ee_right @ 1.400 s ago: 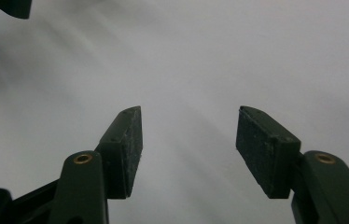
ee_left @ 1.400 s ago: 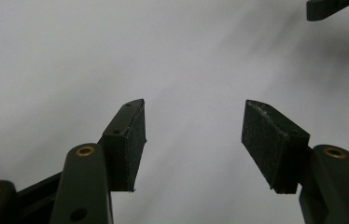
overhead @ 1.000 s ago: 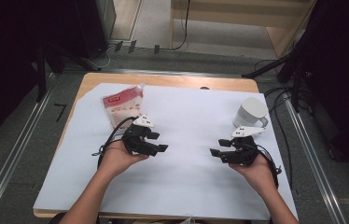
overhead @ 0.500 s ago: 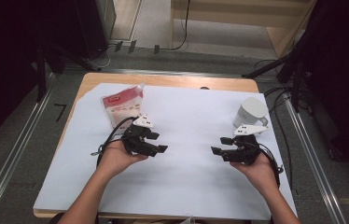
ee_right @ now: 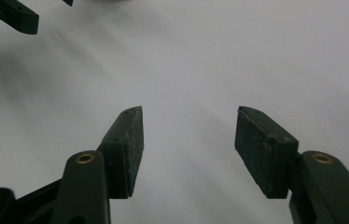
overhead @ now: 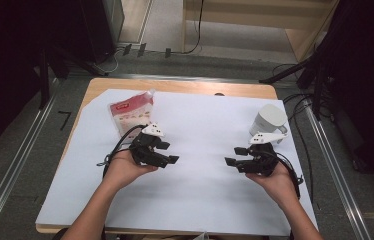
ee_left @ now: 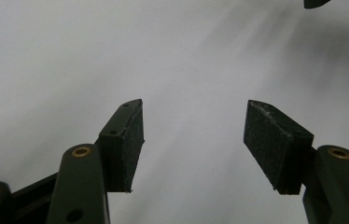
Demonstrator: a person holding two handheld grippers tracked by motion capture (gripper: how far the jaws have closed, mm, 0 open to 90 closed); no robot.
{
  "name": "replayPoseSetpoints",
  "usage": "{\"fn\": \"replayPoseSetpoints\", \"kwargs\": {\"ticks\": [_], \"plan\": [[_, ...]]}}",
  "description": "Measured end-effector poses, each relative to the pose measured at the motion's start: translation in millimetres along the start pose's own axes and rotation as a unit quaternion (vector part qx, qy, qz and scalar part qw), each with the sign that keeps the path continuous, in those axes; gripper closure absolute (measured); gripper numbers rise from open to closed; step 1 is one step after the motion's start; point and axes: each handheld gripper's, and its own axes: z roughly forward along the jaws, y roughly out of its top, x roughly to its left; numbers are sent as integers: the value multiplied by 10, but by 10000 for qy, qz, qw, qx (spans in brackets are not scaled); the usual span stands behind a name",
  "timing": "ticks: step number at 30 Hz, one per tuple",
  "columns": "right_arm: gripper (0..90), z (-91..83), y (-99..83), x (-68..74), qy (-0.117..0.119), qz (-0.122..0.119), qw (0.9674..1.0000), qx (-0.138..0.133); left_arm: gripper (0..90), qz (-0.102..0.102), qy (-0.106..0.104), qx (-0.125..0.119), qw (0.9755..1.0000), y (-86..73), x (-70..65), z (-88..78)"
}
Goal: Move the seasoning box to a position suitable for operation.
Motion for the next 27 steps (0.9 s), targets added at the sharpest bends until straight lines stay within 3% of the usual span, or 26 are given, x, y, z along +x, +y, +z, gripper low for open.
{"fn": "replayPoseSetpoints", "kwargs": {"ticks": [4, 7, 17, 27], "plan": [[447, -19, 61, -18, 100, -7, 9999, 19, 391, 35, 8, -1, 10000, 2, -3, 3], [422, -14, 121, -70, 249, 126, 9995, 118, 392, 83, 8, 0, 10000, 6, 1, -22], [414, -122, 347, -128, 50, -10, 10000, -31, 391, 41, 53, -13, 10000, -5, 17, -43], [405, -76, 532, -205, -28, -198, 9998, -30, 389, 137, 47, 86, 9999, -2, -14, -26]]}}
